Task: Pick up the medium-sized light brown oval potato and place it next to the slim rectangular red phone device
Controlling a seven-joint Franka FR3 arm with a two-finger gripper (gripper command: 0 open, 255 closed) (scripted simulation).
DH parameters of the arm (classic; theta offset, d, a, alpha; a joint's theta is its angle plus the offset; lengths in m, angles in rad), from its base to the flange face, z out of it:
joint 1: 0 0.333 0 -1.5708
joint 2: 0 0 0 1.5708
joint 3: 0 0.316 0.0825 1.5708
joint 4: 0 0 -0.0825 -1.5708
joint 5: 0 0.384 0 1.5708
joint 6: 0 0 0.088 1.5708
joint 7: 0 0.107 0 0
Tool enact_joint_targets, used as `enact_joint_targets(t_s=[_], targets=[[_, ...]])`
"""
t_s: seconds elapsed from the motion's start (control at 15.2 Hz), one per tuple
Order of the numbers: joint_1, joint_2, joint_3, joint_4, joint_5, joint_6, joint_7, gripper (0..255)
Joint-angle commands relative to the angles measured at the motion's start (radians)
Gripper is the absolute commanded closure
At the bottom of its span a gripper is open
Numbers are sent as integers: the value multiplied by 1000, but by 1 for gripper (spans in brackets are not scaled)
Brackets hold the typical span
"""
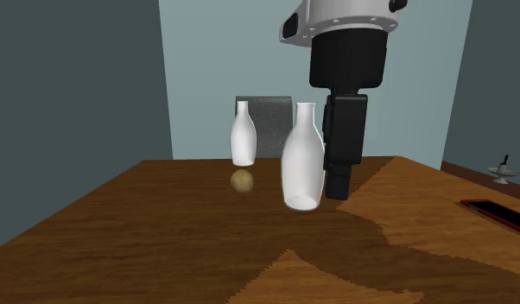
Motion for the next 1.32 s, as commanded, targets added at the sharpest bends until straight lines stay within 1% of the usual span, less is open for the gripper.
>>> enact_joint_targets(t_s=[0.0, 0.26, 0.59, 0.92, 1.25], targets=[[0, 0, 0, 0, 0, 0, 0, 0], [-50, 145, 10, 62, -5, 82, 99, 0], [-106, 322, 11, 161, -20, 160, 221, 0], [-157, 492, -1, 278, -38, 210, 340, 0], [-200, 653, -26, 410, -54, 237, 451, 0]])
